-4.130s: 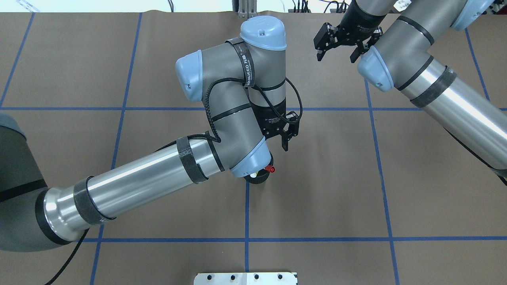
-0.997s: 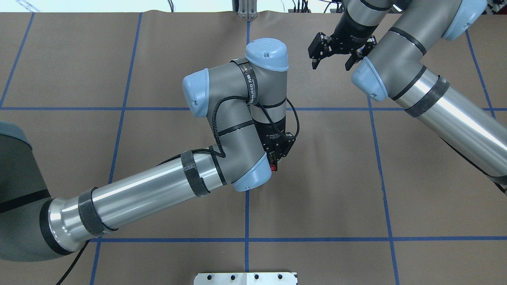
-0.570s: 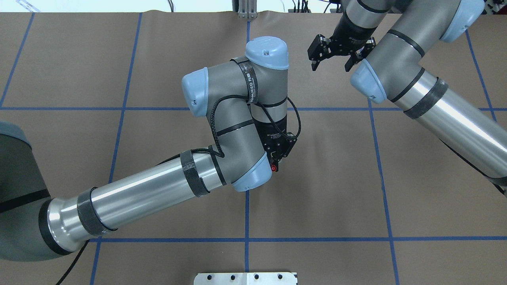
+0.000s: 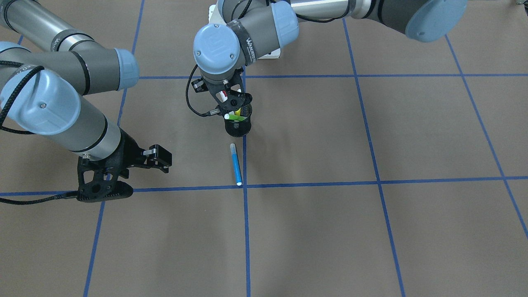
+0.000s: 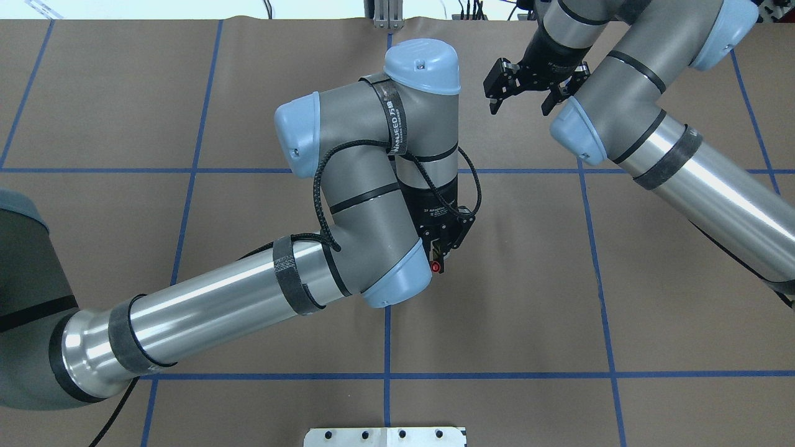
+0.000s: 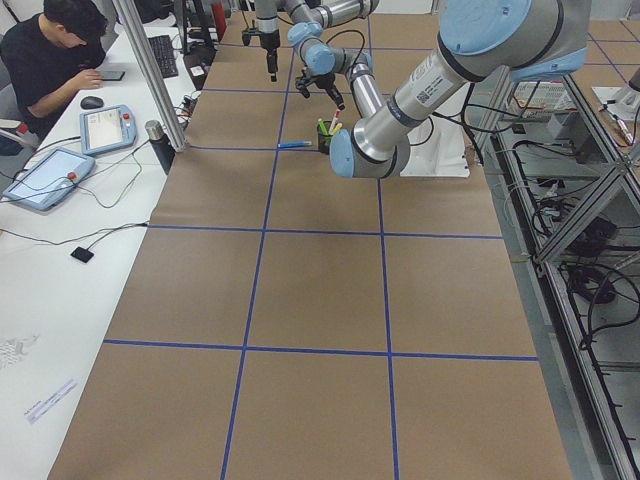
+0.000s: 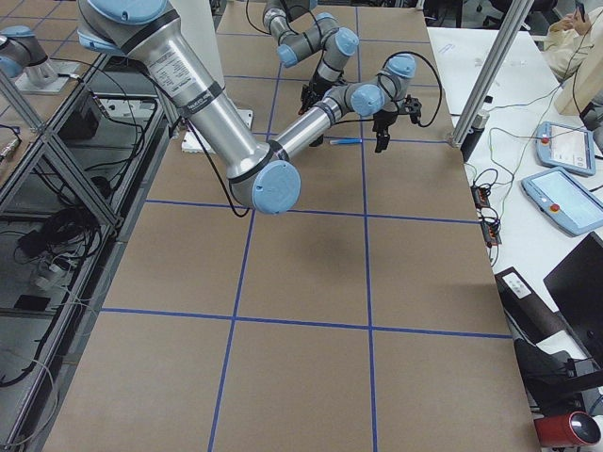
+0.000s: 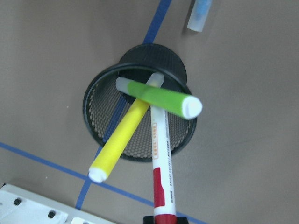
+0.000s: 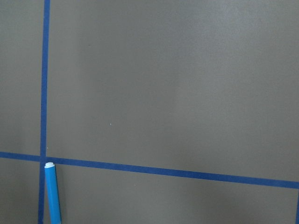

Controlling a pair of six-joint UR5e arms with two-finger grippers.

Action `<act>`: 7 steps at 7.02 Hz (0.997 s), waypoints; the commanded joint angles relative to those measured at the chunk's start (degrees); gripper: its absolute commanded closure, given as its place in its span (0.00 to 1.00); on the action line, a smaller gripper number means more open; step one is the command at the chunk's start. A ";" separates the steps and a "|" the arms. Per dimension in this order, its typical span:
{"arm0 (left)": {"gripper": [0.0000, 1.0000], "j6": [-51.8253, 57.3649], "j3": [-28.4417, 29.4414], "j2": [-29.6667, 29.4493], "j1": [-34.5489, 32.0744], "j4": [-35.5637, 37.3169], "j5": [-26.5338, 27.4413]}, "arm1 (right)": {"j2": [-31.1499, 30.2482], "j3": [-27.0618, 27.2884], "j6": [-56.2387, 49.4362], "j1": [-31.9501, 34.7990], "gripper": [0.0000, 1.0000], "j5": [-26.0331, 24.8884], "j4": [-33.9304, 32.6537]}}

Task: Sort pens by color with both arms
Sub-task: 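Lift the red-capped white marker out of the cup with the left gripper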

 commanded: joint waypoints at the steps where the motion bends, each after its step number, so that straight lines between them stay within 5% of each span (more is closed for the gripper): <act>1: 0.73 -0.08 -7.68 0.00 -0.30 4.10 0.04 | -0.14 0.01 0.00 -0.37 0.01 -0.03 0.12; 3: 0.73 0.01 -14.11 -0.08 -1.79 5.69 0.48 | -0.31 0.10 0.00 -0.46 0.01 -0.03 0.21; 7: 0.73 10.44 -13.61 0.09 -12.05 3.77 4.26 | -0.40 0.45 0.00 -0.46 0.01 -0.03 0.21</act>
